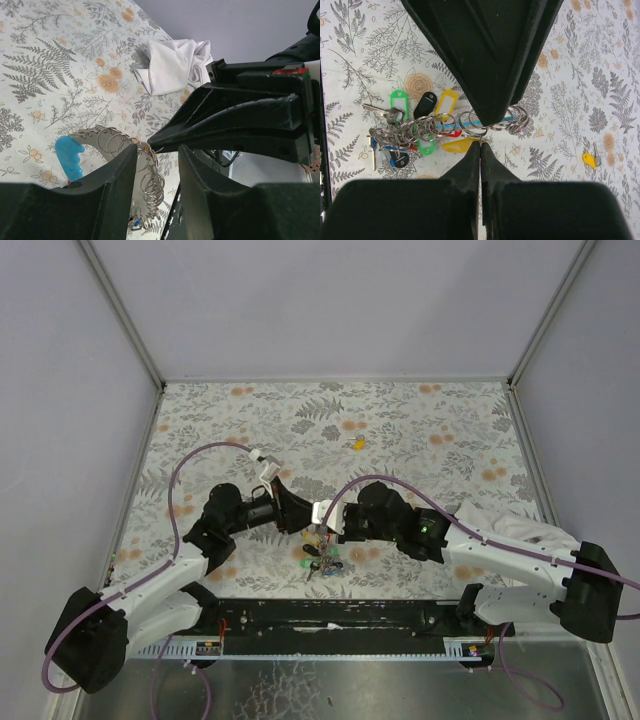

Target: Put the keys on the keyring

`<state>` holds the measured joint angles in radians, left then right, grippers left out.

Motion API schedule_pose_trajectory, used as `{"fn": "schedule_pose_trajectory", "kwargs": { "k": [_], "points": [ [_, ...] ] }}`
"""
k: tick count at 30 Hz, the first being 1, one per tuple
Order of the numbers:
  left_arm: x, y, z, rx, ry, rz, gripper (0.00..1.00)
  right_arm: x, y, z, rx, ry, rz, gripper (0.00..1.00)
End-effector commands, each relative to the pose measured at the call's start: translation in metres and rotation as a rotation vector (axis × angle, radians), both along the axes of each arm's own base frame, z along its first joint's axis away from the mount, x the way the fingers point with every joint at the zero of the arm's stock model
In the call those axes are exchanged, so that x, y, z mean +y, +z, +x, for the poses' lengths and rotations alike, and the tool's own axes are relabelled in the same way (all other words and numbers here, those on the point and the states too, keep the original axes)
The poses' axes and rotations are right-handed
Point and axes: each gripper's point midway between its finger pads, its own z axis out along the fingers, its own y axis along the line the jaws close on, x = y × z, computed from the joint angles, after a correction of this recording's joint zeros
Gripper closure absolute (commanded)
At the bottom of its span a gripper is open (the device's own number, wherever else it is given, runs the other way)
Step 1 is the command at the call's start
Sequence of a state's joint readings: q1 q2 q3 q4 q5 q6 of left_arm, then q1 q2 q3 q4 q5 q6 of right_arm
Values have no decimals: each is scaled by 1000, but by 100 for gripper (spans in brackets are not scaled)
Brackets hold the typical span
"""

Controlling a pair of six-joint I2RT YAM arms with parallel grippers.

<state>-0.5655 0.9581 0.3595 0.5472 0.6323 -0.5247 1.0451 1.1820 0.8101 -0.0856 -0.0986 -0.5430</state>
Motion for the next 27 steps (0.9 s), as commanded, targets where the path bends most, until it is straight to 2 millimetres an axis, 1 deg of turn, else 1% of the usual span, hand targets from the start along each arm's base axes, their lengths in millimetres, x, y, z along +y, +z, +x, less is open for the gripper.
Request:
{"fn": "schedule_pose_trajectory", "kwargs": {
  "k": [1,5,8,15,21,27],
  "points": [
    [-3,1,-1,73,-14,33,62,13,25,2,-28,22,53,100],
    [-6,0,0,100,-20,52,67,14,28,1,-29,29,60,100],
    [-6,-2,4,100,-6,79,67,15,30,0,-29,31,66,100],
    [-10,-3,1,123,-34,111,70,17,30,0,-28,40,69,100],
    [-9,-9,-2,151,-36,142,72,17,30,-1,-26,43,72,100],
    [-5,-11,-1,149,-14,177,72,18,30,-2,-22,49,75,100]
  ]
}}
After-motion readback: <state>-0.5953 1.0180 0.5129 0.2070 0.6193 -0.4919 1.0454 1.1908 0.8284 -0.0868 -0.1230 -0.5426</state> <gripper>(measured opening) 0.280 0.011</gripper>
